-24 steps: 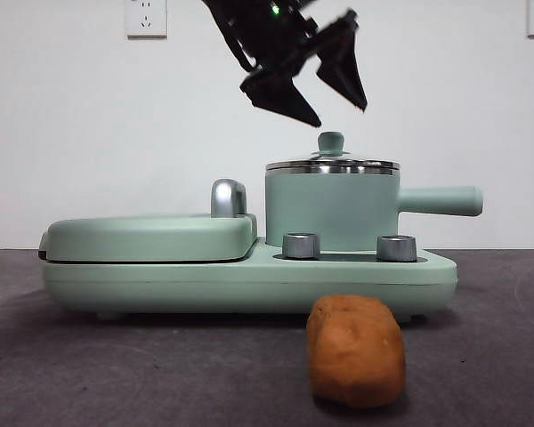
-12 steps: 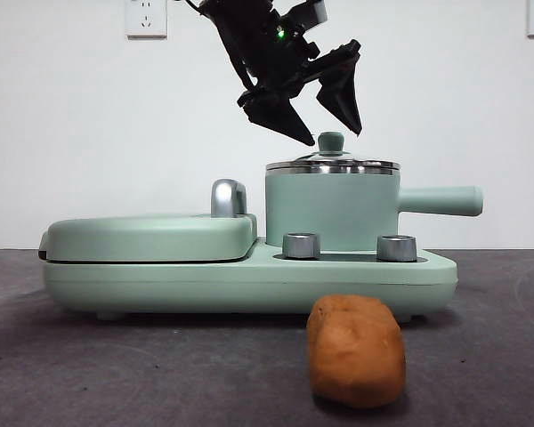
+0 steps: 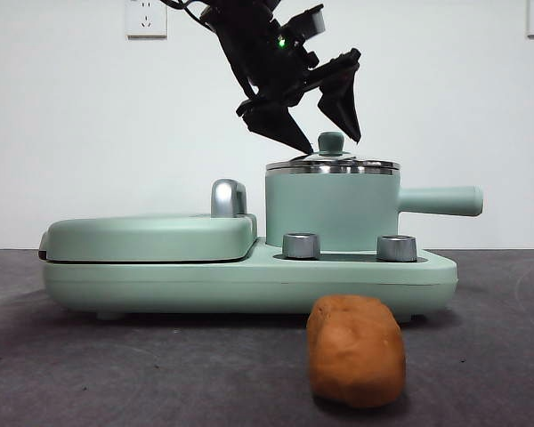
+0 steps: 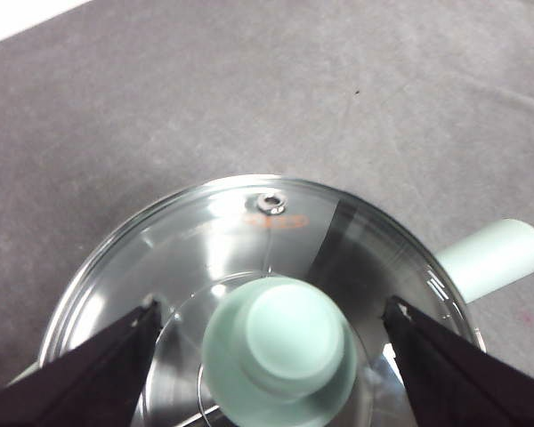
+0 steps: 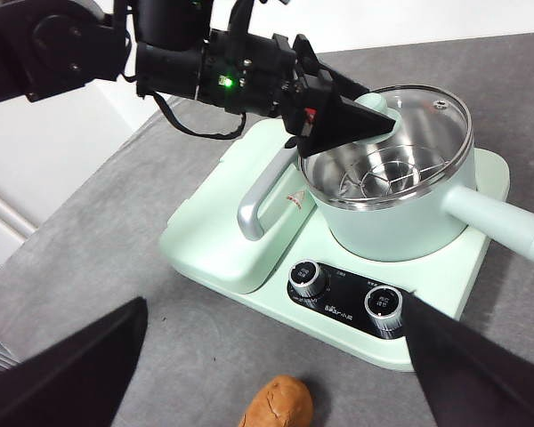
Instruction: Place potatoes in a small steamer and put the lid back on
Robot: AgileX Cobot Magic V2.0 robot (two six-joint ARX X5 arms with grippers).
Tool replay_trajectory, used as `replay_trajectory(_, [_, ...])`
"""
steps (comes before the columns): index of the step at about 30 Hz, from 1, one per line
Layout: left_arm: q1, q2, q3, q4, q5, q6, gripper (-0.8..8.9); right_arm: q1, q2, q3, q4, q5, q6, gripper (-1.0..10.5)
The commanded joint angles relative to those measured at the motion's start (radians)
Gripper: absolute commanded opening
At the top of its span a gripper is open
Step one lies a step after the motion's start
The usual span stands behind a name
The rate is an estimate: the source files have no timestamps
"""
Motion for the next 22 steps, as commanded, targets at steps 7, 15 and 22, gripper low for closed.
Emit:
replay_trajectory(7, [-0.005, 0.032, 0.030, 0.018, -0.001, -0.013, 2.74, 0.002, 0.006, 0.018, 0.005, -0.003, 0.004, 4.6])
replay_trajectory(15, [-0.005, 0.032, 0.030, 0.014, -0.001, -0.013, 0.87, 0.002, 0.006, 0.018, 0.005, -0.003, 0.004, 4.6])
replay_trajectory(22, [-0.007, 0.018, 0.051, 0.006, -0.001, -0.013, 0.88, 0.002, 0.006, 0.018, 0.005, 0.003, 0.043, 4.6])
